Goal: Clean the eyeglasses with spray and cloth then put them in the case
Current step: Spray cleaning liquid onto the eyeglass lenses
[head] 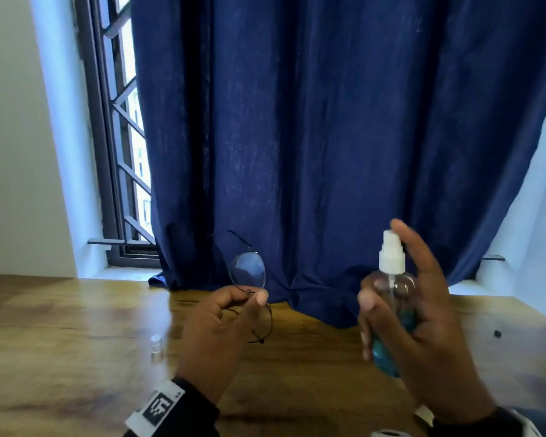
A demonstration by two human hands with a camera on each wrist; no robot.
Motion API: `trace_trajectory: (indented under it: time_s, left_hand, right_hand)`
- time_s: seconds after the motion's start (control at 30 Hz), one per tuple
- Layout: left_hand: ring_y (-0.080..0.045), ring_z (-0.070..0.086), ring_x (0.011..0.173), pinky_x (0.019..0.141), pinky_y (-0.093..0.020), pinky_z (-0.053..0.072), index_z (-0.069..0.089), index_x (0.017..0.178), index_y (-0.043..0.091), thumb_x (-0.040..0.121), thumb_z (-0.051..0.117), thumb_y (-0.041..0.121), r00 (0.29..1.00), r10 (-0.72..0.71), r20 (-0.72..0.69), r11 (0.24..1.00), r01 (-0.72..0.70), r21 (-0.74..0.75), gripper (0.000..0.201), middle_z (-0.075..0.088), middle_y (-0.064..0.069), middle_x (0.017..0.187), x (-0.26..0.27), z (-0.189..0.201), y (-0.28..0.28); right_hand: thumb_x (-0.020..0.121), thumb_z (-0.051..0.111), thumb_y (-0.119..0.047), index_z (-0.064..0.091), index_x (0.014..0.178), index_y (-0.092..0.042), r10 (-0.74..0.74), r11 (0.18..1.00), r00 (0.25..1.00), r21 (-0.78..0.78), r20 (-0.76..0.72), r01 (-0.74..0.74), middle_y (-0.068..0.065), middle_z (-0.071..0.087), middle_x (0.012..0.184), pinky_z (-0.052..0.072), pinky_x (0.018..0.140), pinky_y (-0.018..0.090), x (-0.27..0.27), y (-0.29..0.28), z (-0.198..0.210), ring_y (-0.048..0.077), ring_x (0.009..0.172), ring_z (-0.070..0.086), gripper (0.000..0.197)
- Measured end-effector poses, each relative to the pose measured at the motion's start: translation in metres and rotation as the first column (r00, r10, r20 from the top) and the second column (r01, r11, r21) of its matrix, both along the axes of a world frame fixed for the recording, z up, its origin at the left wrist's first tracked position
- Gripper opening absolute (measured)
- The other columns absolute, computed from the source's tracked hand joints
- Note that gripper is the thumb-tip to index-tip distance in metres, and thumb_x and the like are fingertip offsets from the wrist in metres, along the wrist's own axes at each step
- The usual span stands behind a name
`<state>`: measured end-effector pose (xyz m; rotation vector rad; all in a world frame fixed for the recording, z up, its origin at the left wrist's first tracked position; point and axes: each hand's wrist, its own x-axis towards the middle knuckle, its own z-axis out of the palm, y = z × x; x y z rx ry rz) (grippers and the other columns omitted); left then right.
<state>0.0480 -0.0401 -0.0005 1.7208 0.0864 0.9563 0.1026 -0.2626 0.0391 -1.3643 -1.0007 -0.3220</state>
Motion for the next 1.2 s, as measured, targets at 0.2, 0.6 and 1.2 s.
trace_trajectory:
  time_s: [0.2, 0.6, 1.2]
  left_hand:
    - [-0.001, 0.07, 0.071, 0.066, -0.012, 0.054, 0.078, 0.078, 0.02, 0.084, 0.073, 0.035, 0.998, 0.053, -0.021, 0.999, -0.053, 0.001, 0.018, 0.078, 0.012, 0.076, 0.001, -0.001, 0.003]
    - [0.001, 0.066, 0.066, 0.064, -0.016, 0.053, 0.078, 0.075, 0.017, 0.086, 0.076, 0.029, 0.999, 0.049, -0.003, 0.997, -0.049, -0.057, 0.016, 0.077, 0.006, 0.072, 0.001, 0.001, 0.004]
    - [-0.017, 0.068, 0.074, 0.08, -0.038, 0.052, 0.079, 0.076, 0.019, 0.077, 0.079, 0.035, 0.992, -0.093, 0.086, 0.836, 0.125, -0.535, 0.015, 0.075, -0.002, 0.076, 0.0, 0.005, 0.031]
  right_hand:
    - [0.089, 0.064, -0.026, 0.039, 0.145, -0.047, -0.182, 0.937, 0.918, -0.223, 0.352, 0.27, -0.005, 0.06, 0.085, 0.049, 0.061, 0.014, -0.007, 0.014, -0.011, 0.013, 0.065, 0.06, 0.064]
    - [0.09, 0.064, -0.023, 0.04, 0.141, -0.048, -0.221, 0.932, 0.937, -0.223, 0.272, 0.285, -0.006, 0.061, 0.084, 0.051, 0.051, 0.021, -0.014, 0.026, -0.02, 0.015, 0.06, 0.058, 0.061]
    - [0.089, 0.066, -0.022, 0.04, 0.14, -0.052, -0.176, 0.916, 0.954, -0.316, 0.241, 0.249, 0.004, 0.062, 0.089, 0.053, 0.046, 0.035, -0.014, 0.022, -0.019, 0.02, 0.051, 0.058, 0.064]
